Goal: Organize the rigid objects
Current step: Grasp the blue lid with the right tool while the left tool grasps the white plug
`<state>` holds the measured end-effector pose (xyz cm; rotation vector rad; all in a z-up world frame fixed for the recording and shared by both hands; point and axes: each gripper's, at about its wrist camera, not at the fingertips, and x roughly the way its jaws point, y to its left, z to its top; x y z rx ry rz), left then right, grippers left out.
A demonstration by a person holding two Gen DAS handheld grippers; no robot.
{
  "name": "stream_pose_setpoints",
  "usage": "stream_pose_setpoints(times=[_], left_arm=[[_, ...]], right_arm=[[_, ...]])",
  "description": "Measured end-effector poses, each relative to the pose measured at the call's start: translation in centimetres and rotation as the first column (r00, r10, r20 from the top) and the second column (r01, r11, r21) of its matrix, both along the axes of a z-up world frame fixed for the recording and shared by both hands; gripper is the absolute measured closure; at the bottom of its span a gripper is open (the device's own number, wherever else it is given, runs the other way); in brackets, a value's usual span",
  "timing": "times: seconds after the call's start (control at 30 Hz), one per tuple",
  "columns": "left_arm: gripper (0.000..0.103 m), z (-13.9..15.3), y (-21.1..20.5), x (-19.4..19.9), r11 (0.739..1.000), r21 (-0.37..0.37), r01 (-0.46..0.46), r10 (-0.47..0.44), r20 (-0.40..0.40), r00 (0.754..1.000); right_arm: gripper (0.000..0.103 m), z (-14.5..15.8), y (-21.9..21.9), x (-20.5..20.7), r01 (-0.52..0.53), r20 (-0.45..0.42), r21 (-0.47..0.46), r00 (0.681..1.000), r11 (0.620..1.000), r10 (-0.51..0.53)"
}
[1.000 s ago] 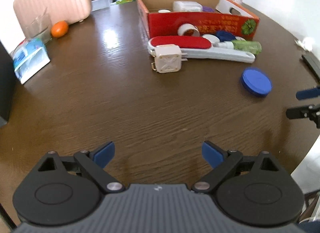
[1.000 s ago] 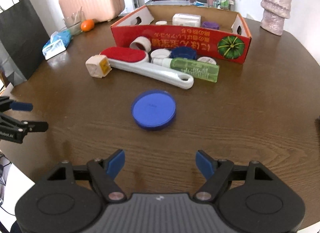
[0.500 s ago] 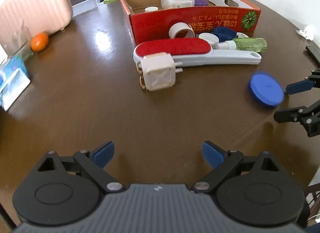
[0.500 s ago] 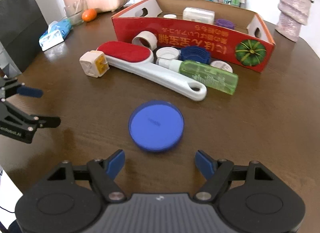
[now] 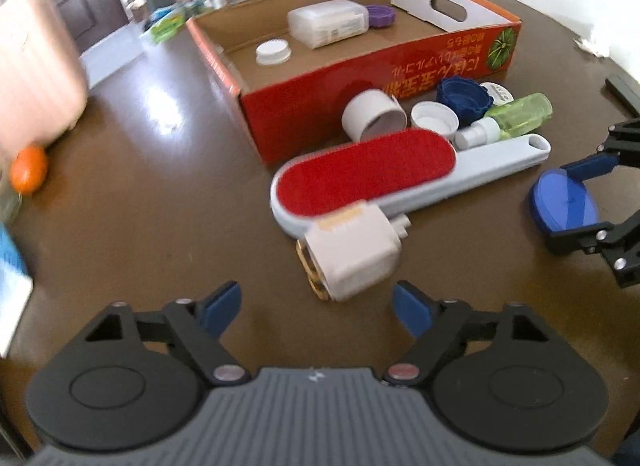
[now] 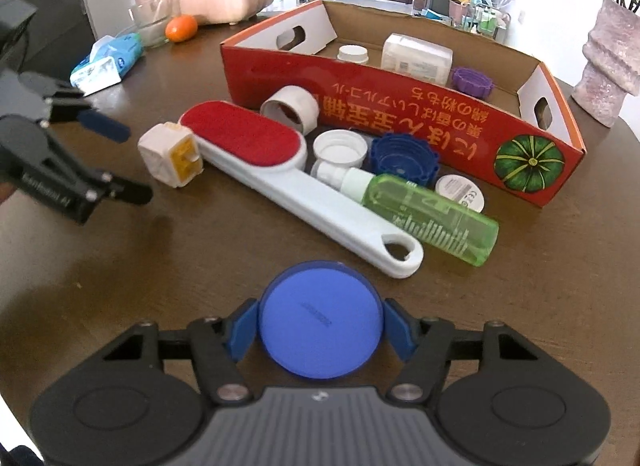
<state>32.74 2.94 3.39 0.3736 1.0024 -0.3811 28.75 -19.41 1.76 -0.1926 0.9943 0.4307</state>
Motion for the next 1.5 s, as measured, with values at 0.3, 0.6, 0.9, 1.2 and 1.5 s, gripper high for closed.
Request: stream_pose_setpoints(times=[0.3, 0.6, 0.9, 1.2, 1.5], left_arm=[[0.052, 0.1, -1.8, 1.7, 0.988, -0.045, 0.149, -0.150, -0.019, 0.988], [0.071, -0.7, -3.5, -0.3, 0.987, -0.025, 0.157, -0.158, -0.063, 0.985], [0.071, 0.0, -2.9, -1.9, 0.996, -0.018, 0.082, -0.083, -0.080, 0.993], [0.071, 2.1, -2.7, -4.7, 0.999, -0.019, 0.047, -0.048, -0.057, 0.997], [0.071, 4.9, -2.8, -5.0, 1.000, -0.029, -0.009, 0.007, -0.071, 0.997]], right_arm=[[0.037, -0.1, -1.6, 0.6, 0.006, -0.007, -0.002, 1.000, 1.000, -0.006], [0.037, -0.2, -2.8, 0.0, 0.013, -0.013, -0.006, 1.000, 1.000, -0.013], [0.038, -0.1, -3.2, -1.0, 0.027, -0.013, -0.009, 1.000, 1.000, -0.028], [0.038, 1.9, -4.7, -3.3, 0.051, 0.005, 0.011, 0.999, 0.999, -0.051], [0.038, 4.3, -7.1, -3.4, 0.049, -0.043, 0.058, 0.998, 0.997, -0.047]])
